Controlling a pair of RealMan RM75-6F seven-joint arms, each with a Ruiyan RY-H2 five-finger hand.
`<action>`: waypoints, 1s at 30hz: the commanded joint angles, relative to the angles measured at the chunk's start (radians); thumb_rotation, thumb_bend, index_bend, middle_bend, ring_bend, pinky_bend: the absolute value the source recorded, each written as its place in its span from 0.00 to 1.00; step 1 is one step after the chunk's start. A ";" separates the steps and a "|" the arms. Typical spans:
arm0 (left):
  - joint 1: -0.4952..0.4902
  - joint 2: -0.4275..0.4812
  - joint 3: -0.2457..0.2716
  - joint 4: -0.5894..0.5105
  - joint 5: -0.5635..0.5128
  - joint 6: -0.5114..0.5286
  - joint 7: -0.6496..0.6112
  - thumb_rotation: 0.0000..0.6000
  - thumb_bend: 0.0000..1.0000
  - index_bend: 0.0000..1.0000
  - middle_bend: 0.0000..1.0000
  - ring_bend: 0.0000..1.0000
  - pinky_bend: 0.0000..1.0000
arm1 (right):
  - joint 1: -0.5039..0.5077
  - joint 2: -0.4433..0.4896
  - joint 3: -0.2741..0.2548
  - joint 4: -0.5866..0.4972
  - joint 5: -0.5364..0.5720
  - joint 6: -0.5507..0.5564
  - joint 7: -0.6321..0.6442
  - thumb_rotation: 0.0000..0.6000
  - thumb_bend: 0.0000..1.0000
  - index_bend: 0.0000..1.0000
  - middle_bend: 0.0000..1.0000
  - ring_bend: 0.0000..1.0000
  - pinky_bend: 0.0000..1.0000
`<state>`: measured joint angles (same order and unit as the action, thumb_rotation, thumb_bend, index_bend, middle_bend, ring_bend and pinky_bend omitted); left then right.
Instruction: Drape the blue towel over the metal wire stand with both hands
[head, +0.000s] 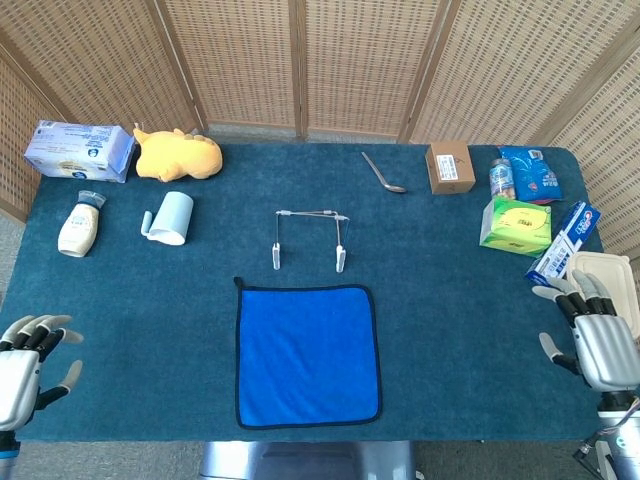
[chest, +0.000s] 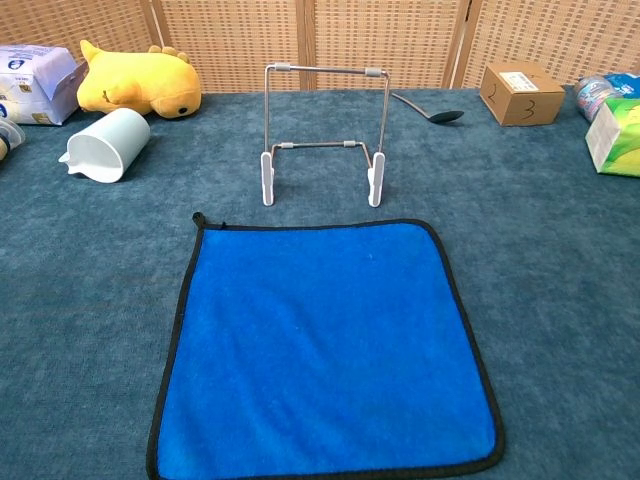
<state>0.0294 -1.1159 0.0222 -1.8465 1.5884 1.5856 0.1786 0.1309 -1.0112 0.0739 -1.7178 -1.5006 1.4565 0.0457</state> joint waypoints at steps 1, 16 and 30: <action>-0.005 -0.004 0.000 -0.005 0.001 -0.007 0.001 1.00 0.45 0.41 0.28 0.23 0.16 | 0.000 -0.004 -0.006 0.019 -0.011 -0.004 0.012 1.00 0.28 0.25 0.19 0.05 0.00; -0.051 0.013 -0.003 -0.079 0.042 -0.062 0.016 1.00 0.45 0.42 0.28 0.23 0.16 | 0.141 -0.100 -0.025 0.098 -0.224 -0.099 0.070 1.00 0.11 0.23 0.19 0.04 0.00; -0.077 0.038 0.000 -0.115 0.052 -0.097 0.015 1.00 0.45 0.42 0.29 0.23 0.16 | 0.327 -0.323 -0.043 0.245 -0.358 -0.249 0.039 1.00 0.08 0.23 0.19 0.03 0.00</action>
<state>-0.0473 -1.0779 0.0223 -1.9613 1.6407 1.4886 0.1932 0.4405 -1.3158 0.0320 -1.4903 -1.8437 1.2217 0.0865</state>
